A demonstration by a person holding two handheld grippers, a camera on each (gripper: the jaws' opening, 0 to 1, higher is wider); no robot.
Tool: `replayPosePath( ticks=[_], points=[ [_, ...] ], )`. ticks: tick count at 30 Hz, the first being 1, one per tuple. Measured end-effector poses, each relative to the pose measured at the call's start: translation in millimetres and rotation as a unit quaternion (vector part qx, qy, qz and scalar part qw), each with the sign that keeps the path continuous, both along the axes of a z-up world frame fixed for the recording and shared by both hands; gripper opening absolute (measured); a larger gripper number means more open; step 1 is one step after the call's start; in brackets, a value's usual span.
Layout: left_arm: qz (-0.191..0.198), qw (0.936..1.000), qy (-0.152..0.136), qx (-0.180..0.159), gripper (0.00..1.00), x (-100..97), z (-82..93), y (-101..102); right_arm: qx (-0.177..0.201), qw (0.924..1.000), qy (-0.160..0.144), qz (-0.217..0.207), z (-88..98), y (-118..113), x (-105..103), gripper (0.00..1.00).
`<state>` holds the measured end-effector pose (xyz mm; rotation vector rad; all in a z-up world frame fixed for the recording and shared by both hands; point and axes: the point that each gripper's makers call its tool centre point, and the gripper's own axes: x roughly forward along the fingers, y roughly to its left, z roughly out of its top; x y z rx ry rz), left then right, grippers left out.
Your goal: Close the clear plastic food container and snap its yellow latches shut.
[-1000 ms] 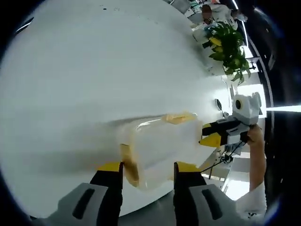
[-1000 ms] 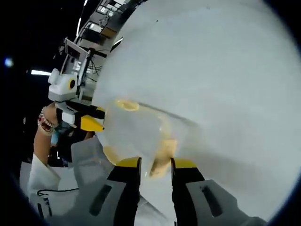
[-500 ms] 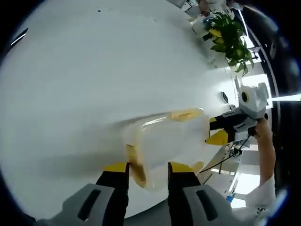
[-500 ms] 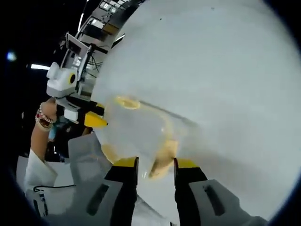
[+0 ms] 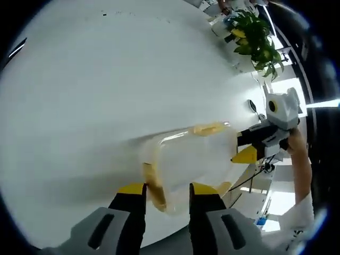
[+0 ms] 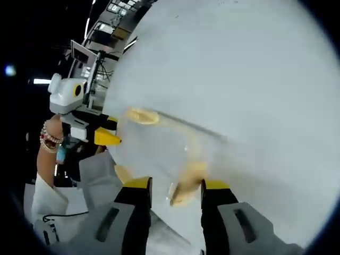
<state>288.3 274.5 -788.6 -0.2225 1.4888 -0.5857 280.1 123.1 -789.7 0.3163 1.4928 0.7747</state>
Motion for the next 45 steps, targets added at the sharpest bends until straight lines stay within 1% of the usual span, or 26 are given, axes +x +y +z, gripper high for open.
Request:
replayPosePath(
  ticks=[5,6,8,10,11,13,15,16,17,19,22,24,28,33,37,39,40,41,43,45],
  points=[
    [0.000,1.0000,0.001,0.000,0.25,-0.2,0.1,-0.5,-0.010,0.9999,-0.007,-0.001,2.7,-7.8,3.1,0.26],
    [0.000,1.0000,0.002,0.001,0.25,-0.3,0.1,-0.4,-0.012,0.9998,-0.012,0.002,3.1,-9.1,3.6,0.25],
    [0.000,1.0000,0.002,0.000,0.25,-0.3,0.0,-0.7,-0.022,0.9996,-0.020,0.003,1.8,-11.4,3.1,0.28],
    [0.000,1.0000,0.002,0.001,0.25,-0.4,0.0,-1.0,-0.035,0.9990,-0.028,0.006,0.1,-14.6,1.0,0.33],
    [-0.001,1.0000,0.002,0.001,0.25,-0.5,0.0,-1.1,-0.036,0.9989,-0.029,0.006,0.1,-15.1,0.9,0.34],
    [-0.001,1.0000,0.002,0.001,0.25,-0.8,0.0,-1.2,-0.030,0.9992,-0.025,0.005,3.0,-12.8,-3.2,0.28],
    [0.001,1.0000,0.004,0.001,0.25,-0.9,-0.2,-1.2,-0.009,0.9999,-0.014,0.004,9.9,-4.7,-9.6,0.16],
    [0.001,1.0000,0.004,0.001,0.25,-1.1,-0.3,-1.2,-0.006,0.9999,-0.013,0.005,10.8,-0.8,-12.1,0.14],
    [0.001,1.0000,0.004,0.001,0.25,-1.0,-0.5,-1.2,-0.018,0.9996,-0.019,0.009,9.0,-2.5,-11.4,0.15],
    [0.003,1.0000,0.005,0.001,0.25,-1.5,-0.6,-1.4,-0.019,0.9995,-0.019,0.014,9.6,-1.7,-12.8,0.15],
    [0.006,1.0000,0.004,0.000,0.24,-2.1,-0.8,-1.7,-0.023,0.9996,-0.011,0.009,9.5,-2.9,-13.9,0.14],
    [0.009,0.9999,0.006,-0.001,0.24,-2.3,-0.9,-1.7,-0.029,0.9995,0.003,-0.007,9.1,-3.5,-12.0,0.14],
    [0.007,0.9999,0.011,-0.002,0.23,-2.8,-1.3,-2.2,-0.025,0.9996,0.004,-0.009,8.0,-4.0,-7.8,0.13],
    [0.000,1.0000,0.008,-0.004,0.22,-2.7,-1.5,-2.6,-0.023,0.9997,-0.008,0.000,7.9,-4.2,-3.9,0.13],
    [0.013,0.9997,0.018,-0.010,0.20,-2.2,-2.2,-2.3,-0.020,0.9997,-0.012,0.003,7.2,-4.7,-2.1,0.12],
    [0.013,0.9996,0.021,-0.014,0.19,-1.4,-2.7,-1.3,-0.017,0.9998,-0.011,0.000,6.8,-5.2,-1.4,0.12],
    [0.014,0.9994,0.025,-0.017,0.17,-1.5,-3.1,-1.8,-0.015,0.9998,-0.011,0.000,6.8,-5.2,-1.7,0.12],
    [0.024,0.9984,0.044,-0.027,0.17,-6.7,-1.4,-3.5,-0.016,0.9998,-0.009,-0.003,5.6,-5.3,-2.0,0.12],
    [0.021,0.9989,0.035,-0.023,0.17,-4.4,-4.6,2.5,-0.014,0.9999,-0.010,-0.002,4.7,-4.5,-1.6,0.12],
    [0.017,0.9991,0.033,-0.023,0.17,-5.9,-4.3,3.1,-0.014,0.9999,-0.010,0.000,2.8,-2.3,-1.7,0.12]
  ],
)
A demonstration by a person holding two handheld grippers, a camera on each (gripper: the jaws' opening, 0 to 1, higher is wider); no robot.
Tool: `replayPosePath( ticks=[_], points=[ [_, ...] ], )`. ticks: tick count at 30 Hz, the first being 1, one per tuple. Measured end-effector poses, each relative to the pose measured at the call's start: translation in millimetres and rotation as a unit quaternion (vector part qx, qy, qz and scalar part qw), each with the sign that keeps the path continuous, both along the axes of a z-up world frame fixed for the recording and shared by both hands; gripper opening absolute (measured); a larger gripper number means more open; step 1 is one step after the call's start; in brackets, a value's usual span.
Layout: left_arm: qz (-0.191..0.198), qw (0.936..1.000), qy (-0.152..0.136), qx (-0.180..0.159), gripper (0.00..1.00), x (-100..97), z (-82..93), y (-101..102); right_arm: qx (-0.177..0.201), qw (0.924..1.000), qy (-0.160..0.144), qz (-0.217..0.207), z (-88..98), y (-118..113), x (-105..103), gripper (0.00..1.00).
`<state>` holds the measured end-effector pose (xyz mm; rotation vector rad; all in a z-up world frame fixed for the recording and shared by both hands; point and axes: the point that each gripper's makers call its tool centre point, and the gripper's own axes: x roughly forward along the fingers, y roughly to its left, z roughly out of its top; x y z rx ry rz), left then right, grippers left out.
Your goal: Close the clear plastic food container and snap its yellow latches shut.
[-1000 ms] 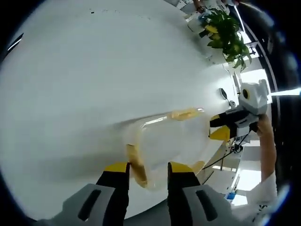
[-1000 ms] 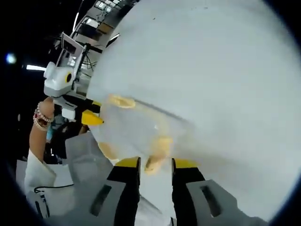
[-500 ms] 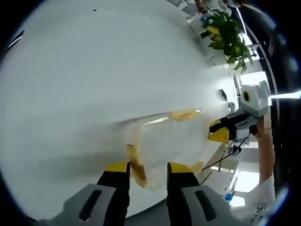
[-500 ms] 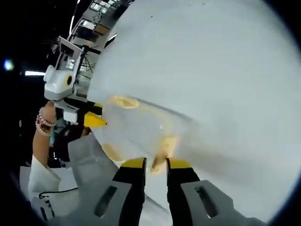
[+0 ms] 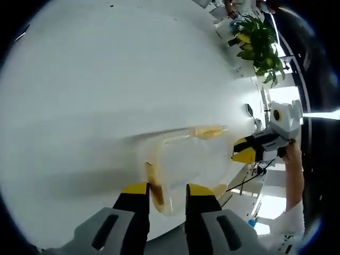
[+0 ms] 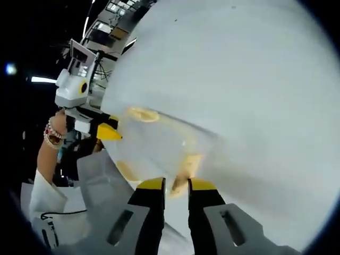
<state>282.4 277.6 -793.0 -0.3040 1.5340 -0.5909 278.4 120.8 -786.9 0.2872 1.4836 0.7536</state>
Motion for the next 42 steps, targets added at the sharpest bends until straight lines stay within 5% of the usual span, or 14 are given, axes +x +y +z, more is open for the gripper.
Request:
replayPosePath(
  ticks=[4,5,18,21,25,28,30,33,35,37,39,41,42],
  points=[
    [0.005,1.0000,-0.002,0.000,0.18,-0.2,-0.5,1.8,0.001,1.0000,0.002,0.004,-1.4,1.7,-0.4,0.10],
    [0.007,1.0000,-0.003,0.000,0.18,0.0,-0.7,2.5,-0.003,0.9997,0.025,-0.004,1.9,1.5,-8.0,0.10],
    [0.004,0.9991,-0.038,-0.016,0.19,5.8,3.5,-4.4,-0.004,0.9995,-0.008,0.031,7.5,7.2,1.7,0.12],
    [0.000,0.9984,-0.054,-0.020,0.20,7.2,4.3,-6.5,-0.008,0.9982,-0.031,0.050,9.1,6.9,0.3,0.12],
    [-0.011,0.9938,-0.108,-0.024,0.22,12.7,6.4,-6.7,-0.021,0.9904,-0.094,0.099,10.9,6.5,4.7,0.14],
    [-0.035,0.9776,-0.207,0.008,0.33,31.3,16.3,6.7,-0.026,0.9893,-0.100,0.103,14.8,6.3,3.1,0.12],
    [-0.030,0.9731,-0.228,-0.010,0.39,35.4,28.8,7.2,-0.051,0.9842,-0.124,0.115,13.5,-1.9,9.4,0.06],
    [-0.044,0.9469,-0.317,-0.031,0.42,51.9,56.2,5.3,-0.049,0.9818,-0.129,0.130,18.0,-3.8,12.1,0.02],
    [-0.068,0.9309,-0.358,-0.029,0.35,54.5,65.9,1.6,-0.037,0.9733,-0.154,0.166,24.8,-1.2,14.5,0.02],
    [-0.118,0.9084,-0.400,-0.023,0.19,49.8,70.6,-6.2,-0.033,0.9655,-0.177,0.188,31.2,4.1,16.9,0.00],
    [-0.134,0.9008,-0.412,-0.028,0.02,44.1,69.5,-16.5,-0.018,0.9467,-0.225,0.230,37.0,16.4,21.1,0.00],
    [-0.143,0.8978,-0.415,-0.037,0.00,38.3,67.3,-26.7,-0.022,0.9393,-0.240,0.244,37.1,25.0,22.1,0.00],
    [-0.155,0.8953,-0.415,-0.043,0.00,33.0,64.6,-33.8,-0.013,0.9280,-0.262,0.265,37.8,33.5,23.4,0.00]
  ],
)
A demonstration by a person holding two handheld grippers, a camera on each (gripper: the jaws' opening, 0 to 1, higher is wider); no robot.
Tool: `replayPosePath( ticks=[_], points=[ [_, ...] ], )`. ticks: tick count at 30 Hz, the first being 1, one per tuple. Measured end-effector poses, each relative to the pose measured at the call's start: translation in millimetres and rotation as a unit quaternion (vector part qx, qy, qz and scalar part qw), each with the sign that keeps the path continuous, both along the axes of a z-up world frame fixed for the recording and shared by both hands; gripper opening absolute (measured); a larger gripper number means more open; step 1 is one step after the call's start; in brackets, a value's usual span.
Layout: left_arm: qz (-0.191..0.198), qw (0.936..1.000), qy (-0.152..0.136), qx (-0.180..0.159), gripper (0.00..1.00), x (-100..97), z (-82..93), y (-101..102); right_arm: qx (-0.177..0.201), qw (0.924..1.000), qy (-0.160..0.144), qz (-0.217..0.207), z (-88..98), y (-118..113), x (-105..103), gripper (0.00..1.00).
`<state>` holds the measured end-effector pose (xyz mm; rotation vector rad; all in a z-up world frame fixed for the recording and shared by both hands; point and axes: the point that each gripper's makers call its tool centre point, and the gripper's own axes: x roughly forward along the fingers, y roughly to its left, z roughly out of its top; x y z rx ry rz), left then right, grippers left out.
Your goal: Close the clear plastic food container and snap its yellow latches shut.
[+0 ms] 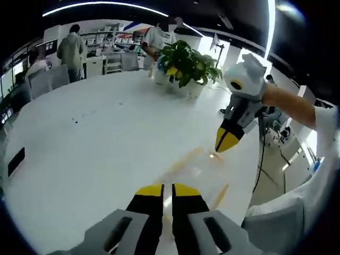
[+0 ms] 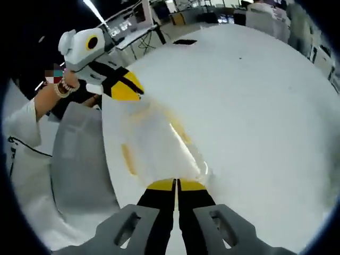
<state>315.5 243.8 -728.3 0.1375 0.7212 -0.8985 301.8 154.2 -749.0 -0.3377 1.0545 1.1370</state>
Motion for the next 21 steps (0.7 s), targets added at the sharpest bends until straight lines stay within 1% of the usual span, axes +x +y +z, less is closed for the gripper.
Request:
replayPosePath(
  ticks=[2,3,4,5,6,8,9,10,11,13,14,15,16,17,18,19,20,21],
  points=[
    [-0.028,0.9996,-0.007,0.005,0.00,-6.9,-4.3,-9.4,0.010,0.9991,-0.015,0.039,-0.7,12.4,-3.5,0.00],
    [-0.035,0.9993,-0.010,0.006,0.00,-9.1,-6.5,-13.8,0.015,0.9989,-0.017,0.042,-0.6,15.9,-3.5,0.00],
    [-0.051,0.9986,-0.007,0.012,0.00,-13.9,-11.9,-17.9,0.021,0.9991,-0.014,0.035,-1.9,24.3,-4.0,0.00],
    [-0.049,0.9987,0.007,0.015,0.00,-16.7,-16.6,-20.1,0.024,0.9989,-0.015,0.038,-2.7,29.2,-3.5,0.00],
    [-0.055,0.9983,0.009,0.015,0.00,-19.4,-21.1,-23.9,0.027,0.9986,-0.015,0.043,-3.7,33.7,-3.5,0.00],
    [-0.070,0.9973,-0.003,0.025,0.00,-21.8,-25.4,-29.1,0.027,0.9987,-0.017,0.040,-6.6,43.2,0.9,0.00],
    [-0.082,0.9962,-0.011,0.028,0.00,-23.0,-26.0,-31.7,0.022,0.9972,-0.037,0.061,-8.3,47.9,6.9,0.00],
    [-0.086,0.9958,-0.007,0.030,0.00,-25.5,-27.5,-33.8,0.013,0.9966,-0.044,0.068,-10.7,49.1,8.4,0.00],
    [-0.091,0.9952,-0.006,0.033,0.00,-27.4,-29.0,-36.6,-0.005,0.9960,-0.040,0.079,-15.1,49.4,7.7,0.00],
    [-0.101,0.9936,-0.014,0.048,0.00,-28.1,-31.8,-38.1,-0.020,0.9951,-0.038,0.089,-19.3,50.1,8.8,0.00],
    [-0.107,0.9925,-0.016,0.057,0.00,-28.9,-33.6,-38.1,-0.050,0.9928,-0.042,0.101,-24.5,47.2,9.8,0.00],
    [-0.114,0.9905,-0.018,0.076,0.00,-29.4,-37.6,-35.8,-0.041,0.9889,-0.061,0.129,-20.2,52.5,10.2,0.00],
    [-0.119,0.9889,-0.023,0.087,0.00,-29.3,-39.8,-35.0,-0.068,0.9880,-0.050,0.130,-23.2,49.6,8.8,0.00],
    [-0.135,0.9866,-0.054,0.074,0.00,-25.9,-34.6,-43.1,-0.069,0.9862,-0.054,0.140,-21.4,53.2,9.7,0.00],
    [-0.122,0.9875,-0.032,0.094,0.00,-26.7,-40.2,-37.9,-0.098,0.9815,-0.056,0.154,-22.8,51.0,9.6,0.00],
    [-0.122,0.9882,-0.033,0.087,0.00,-25.9,-37.8,-40.6,-0.111,0.9765,-0.062,0.174,-22.8,51.3,9.4,0.00],
    [-0.122,0.9876,-0.034,0.093,0.00,-26.8,-37.7,-39.0,-0.130,0.9707,-0.064,0.192,-23.5,51.2,6.9,0.00],
    [-0.124,0.9868,-0.039,0.096,0.00,-26.1,-37.8,-39.6,-0.143,0.9680,-0.062,0.197,-24.2,50.6,6.1,0.00]
  ],
)
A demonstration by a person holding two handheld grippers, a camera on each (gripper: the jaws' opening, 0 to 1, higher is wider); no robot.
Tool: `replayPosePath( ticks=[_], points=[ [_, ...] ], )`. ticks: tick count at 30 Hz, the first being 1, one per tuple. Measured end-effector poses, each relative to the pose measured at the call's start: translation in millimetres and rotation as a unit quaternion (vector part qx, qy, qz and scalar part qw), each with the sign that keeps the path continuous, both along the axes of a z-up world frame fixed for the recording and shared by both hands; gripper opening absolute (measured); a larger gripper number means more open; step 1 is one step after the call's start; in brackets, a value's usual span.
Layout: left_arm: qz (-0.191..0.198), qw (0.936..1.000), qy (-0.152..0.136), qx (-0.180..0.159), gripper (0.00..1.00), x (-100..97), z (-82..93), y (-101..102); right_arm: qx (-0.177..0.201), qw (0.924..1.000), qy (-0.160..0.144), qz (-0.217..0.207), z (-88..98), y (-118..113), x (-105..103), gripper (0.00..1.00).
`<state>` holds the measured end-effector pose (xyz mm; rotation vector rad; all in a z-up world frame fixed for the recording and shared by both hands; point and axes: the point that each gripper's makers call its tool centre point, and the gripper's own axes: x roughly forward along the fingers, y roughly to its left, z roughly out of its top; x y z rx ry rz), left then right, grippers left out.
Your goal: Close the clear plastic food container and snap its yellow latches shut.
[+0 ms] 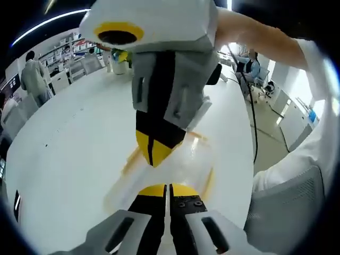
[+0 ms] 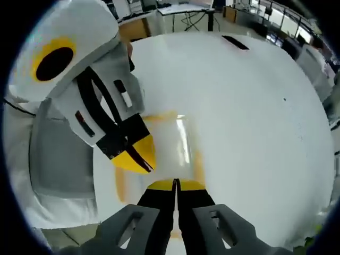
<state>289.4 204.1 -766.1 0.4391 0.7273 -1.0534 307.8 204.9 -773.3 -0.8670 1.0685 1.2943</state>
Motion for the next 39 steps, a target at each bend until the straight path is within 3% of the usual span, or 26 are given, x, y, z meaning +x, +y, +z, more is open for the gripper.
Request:
replayPosePath(
  ticks=[3,7,11,12,14,17,19,23,26,30,35,39],
  points=[
    [-0.010,0.9999,-0.012,0.006,0.00,0.0,0.6,-4.7,-0.032,0.9992,0.006,0.023,-1.0,0.8,-3.6,0.00],
    [-0.028,0.9992,-0.020,0.018,0.00,-0.3,0.6,-6.7,-0.049,0.9970,0.051,-0.031,-2.2,2.2,-3.9,0.00],
    [-0.041,0.9988,-0.023,0.014,0.00,-3.5,0.7,-10.2,-0.034,0.9972,0.030,0.059,-1.5,0.4,-3.8,0.00],
    [-0.044,0.9986,-0.026,0.015,0.00,-3.4,0.7,-10.6,-0.034,0.9971,0.025,0.063,-1.2,-0.8,-5.0,0.00],
    [-0.048,0.9983,-0.030,0.017,0.00,-2.9,0.8,-11.1,-0.042,0.9984,0.031,0.020,-1.5,-1.6,-5.6,0.00],
    [-0.045,0.9985,-0.027,0.014,0.00,-2.2,0.8,-11.4,-0.042,0.9981,0.043,-0.009,-1.8,0.1,-2.1,0.00],
    [-0.046,0.9985,-0.027,0.014,0.00,-2.1,0.8,-11.6,-0.031,0.9984,0.037,0.029,-0.8,0.2,-3.4,0.00],
    [-0.045,0.9984,-0.030,0.015,0.00,-1.4,2.3,-11.0,-0.018,0.9992,0.036,0.007,-0.1,2.4,1.4,0.00],
    [-0.053,0.9978,-0.036,0.019,0.06,-3.3,3.8,-8.8,0.006,0.9989,0.044,-0.016,2.0,1.1,-5.8,0.00],
    [-0.057,0.9977,-0.032,0.019,0.07,-8.9,4.4,-8.5,0.008,0.9993,0.032,-0.018,2.5,-5.2,2.2,0.00],
    [-0.059,0.9974,-0.038,0.018,0.09,-11.3,4.2,-9.5,0.030,0.9994,0.011,-0.017,8.3,-2.8,5.7,0.21],
    [-0.071,0.9964,-0.044,0.014,0.14,-17.6,4.9,-9.9,0.027,0.9993,0.015,-0.020,6.8,-6.5,4.6,0.19]
  ],
)
